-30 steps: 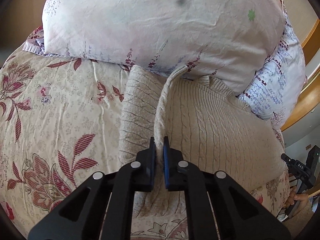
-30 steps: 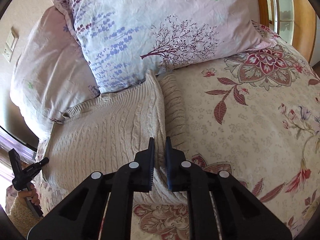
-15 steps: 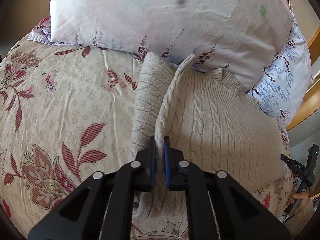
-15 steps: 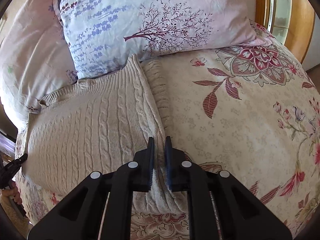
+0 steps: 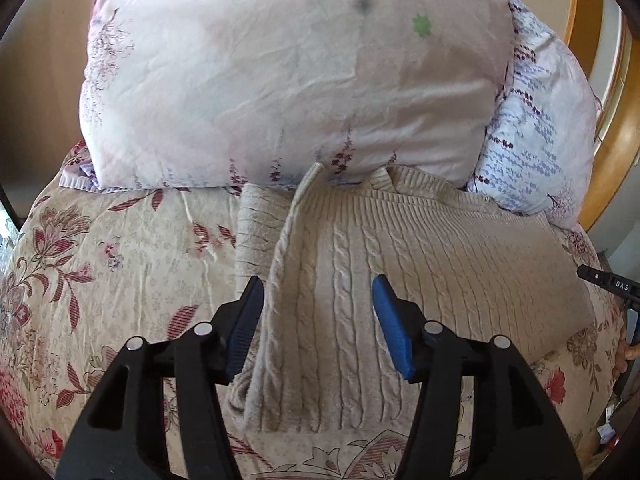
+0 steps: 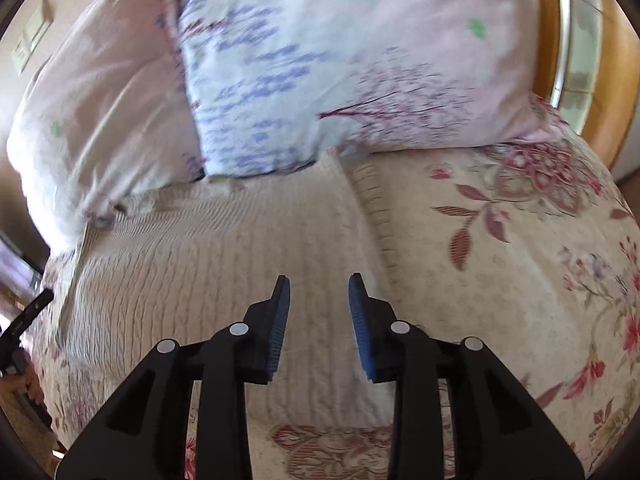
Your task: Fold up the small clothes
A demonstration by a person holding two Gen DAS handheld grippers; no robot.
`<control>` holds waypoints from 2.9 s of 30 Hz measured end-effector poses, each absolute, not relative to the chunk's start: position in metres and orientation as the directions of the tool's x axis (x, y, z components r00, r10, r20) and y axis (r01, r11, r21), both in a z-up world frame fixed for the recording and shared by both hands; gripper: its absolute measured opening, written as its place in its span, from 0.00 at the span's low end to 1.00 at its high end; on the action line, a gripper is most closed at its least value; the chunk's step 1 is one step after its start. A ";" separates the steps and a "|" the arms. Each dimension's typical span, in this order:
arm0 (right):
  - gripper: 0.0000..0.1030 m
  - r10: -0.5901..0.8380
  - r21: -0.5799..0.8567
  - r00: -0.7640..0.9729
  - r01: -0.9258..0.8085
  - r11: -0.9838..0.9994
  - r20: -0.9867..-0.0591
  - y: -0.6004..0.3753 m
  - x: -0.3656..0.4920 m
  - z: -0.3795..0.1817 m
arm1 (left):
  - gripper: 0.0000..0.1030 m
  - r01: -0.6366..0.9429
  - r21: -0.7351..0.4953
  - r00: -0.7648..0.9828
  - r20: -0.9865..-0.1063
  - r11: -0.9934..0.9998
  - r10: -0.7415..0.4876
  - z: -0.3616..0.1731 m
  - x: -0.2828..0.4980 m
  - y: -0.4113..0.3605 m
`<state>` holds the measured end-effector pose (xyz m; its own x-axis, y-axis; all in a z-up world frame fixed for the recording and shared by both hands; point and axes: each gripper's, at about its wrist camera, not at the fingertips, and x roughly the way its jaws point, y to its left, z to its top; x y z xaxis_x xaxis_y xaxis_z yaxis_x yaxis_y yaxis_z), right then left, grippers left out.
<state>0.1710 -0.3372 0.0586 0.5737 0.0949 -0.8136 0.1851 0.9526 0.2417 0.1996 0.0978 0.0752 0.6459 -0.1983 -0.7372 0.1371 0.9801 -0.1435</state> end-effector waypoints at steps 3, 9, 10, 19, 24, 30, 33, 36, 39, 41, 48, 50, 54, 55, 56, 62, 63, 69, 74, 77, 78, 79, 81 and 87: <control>0.34 0.107 0.221 0.539 0.151 0.964 -0.835 -0.324 0.174 0.052 | 0.55 0.137 -0.150 0.599 -0.775 0.979 -0.203 0.061 0.206 0.092; 0.46 0.070 0.149 0.472 0.131 0.980 -0.879 -0.316 0.176 0.033 | 0.57 0.099 -0.169 0.558 -0.807 0.981 -0.196 0.040 0.211 0.099; 0.47 0.066 0.145 0.466 0.135 0.980 -0.882 -0.315 0.177 0.036 | 0.57 0.096 -0.186 0.558 -0.804 0.978 -0.208 0.043 0.210 0.101; 0.52 0.121 0.161 0.512 0.034 0.986 -0.851 -0.273 0.193 0.057 | 0.56 -0.053 -0.402 0.541 -0.781 0.914 -0.312 0.054 0.230 0.170; 0.55 0.140 0.153 0.479 -0.012 0.988 -0.866 -0.244 0.201 0.052 | 0.56 -0.022 -0.444 0.441 -0.808 0.896 -0.390 0.035 0.244 0.168; 0.59 0.150 0.151 0.471 -0.037 0.988 -0.869 -0.237 0.203 0.050 | 0.47 -0.030 -0.516 0.455 -0.770 0.856 -0.448 0.027 0.248 0.170; 0.60 0.154 0.155 0.467 -0.036 0.987 -0.871 -0.236 0.205 0.049 | 0.42 -0.050 -0.547 0.461 -0.755 0.835 -0.467 0.025 0.251 0.174; 0.62 0.153 0.152 0.466 -0.040 0.988 -0.871 -0.233 0.207 0.047 | 0.40 -0.061 -0.557 0.463 -0.751 0.828 -0.471 0.024 0.252 0.174; 0.64 0.151 0.149 0.467 -0.043 0.988 -0.871 -0.230 0.207 0.045 | 0.40 -0.067 -0.562 0.460 -0.750 0.824 -0.475 0.025 0.253 0.169; 0.64 0.154 0.150 0.468 -0.044 0.988 -0.870 -0.231 0.207 0.045 | 0.40 -0.068 -0.561 0.460 -0.752 0.825 -0.473 0.025 0.253 0.168; 0.64 0.159 0.159 0.470 -0.040 0.986 -0.868 -0.231 0.206 0.045 | 0.18 -0.091 -0.576 0.473 -0.743 0.813 -0.473 0.028 0.256 0.155; 0.64 0.171 0.176 0.475 -0.034 0.984 -0.863 -0.234 0.205 0.047 | 0.17 -0.088 -0.591 0.490 -0.727 0.801 -0.482 0.033 0.255 0.153; 0.64 0.187 0.207 0.491 -0.014 0.978 -0.851 -0.241 0.202 0.051 | 0.16 -0.058 -0.621 0.518 -0.688 0.782 -0.508 0.055 0.255 0.142; 0.64 0.191 0.215 0.495 -0.010 0.977 -0.848 -0.242 0.202 0.052 | 0.16 -0.047 -0.626 0.524 -0.679 0.778 -0.515 0.061 0.255 0.137; 0.64 0.196 0.223 0.500 -0.006 0.975 -0.844 -0.244 0.201 0.053 | 0.16 -0.036 -0.636 0.530 -0.666 0.771 -0.525 0.066 0.255 0.133; 0.64 0.246 0.291 0.529 0.002 0.957 -0.812 -0.256 0.198 0.062 | 0.15 0.076 -0.706 0.544 -0.562 0.704 -0.623 0.107 0.255 0.091; 0.64 0.260 0.309 0.533 0.003 0.951 -0.805 -0.260 0.198 0.064 | 0.15 0.102 -0.720 0.540 -0.540 0.687 -0.646 0.113 0.255 0.079; 0.64 0.395 0.481 0.539 0.022 0.877 -0.744 -0.287 0.195 0.067 | 0.14 0.207 -0.765 0.462 -0.473 0.610 -0.750 0.119 0.255 0.001; 0.64 0.543 0.645 0.510 0.031 0.763 -0.667 -0.311 0.192 0.061 | 0.14 0.199 -0.773 0.371 -0.510 0.603 -0.776 0.083 0.260 -0.057; 0.67 0.631 0.747 0.485 0.072 0.661 -0.605 -0.324 0.193 0.051 | 0.15 0.175 -0.754 0.328 -0.561 0.633 -0.760 0.059 0.262 -0.079; 0.70 0.655 0.776 0.480 0.090 0.625 -0.584 -0.329 0.193 0.048 | 0.15 0.154 -0.760 0.308 -0.570 0.631 -0.762 0.051 0.262 -0.083; 0.71 0.689 0.812 0.466 0.122 0.571 -0.555 -0.334 0.195 0.043 | 0.16 0.142 -0.771 0.293 -0.566 0.621 -0.770 0.045 0.261 -0.084; 0.71 0.726 0.843 0.441 0.164 0.513 -0.528 -0.336 0.198 0.036 | 0.19 0.154 -0.791 0.290 -0.537 0.592 -0.793 0.047 0.257 -0.083; 0.71 0.777 0.862 0.375 0.178 0.475 -0.506 -0.324 0.210 0.029 | 0.50 0.187 -0.766 0.372 -0.525 0.615 -0.766 0.071 0.239 -0.044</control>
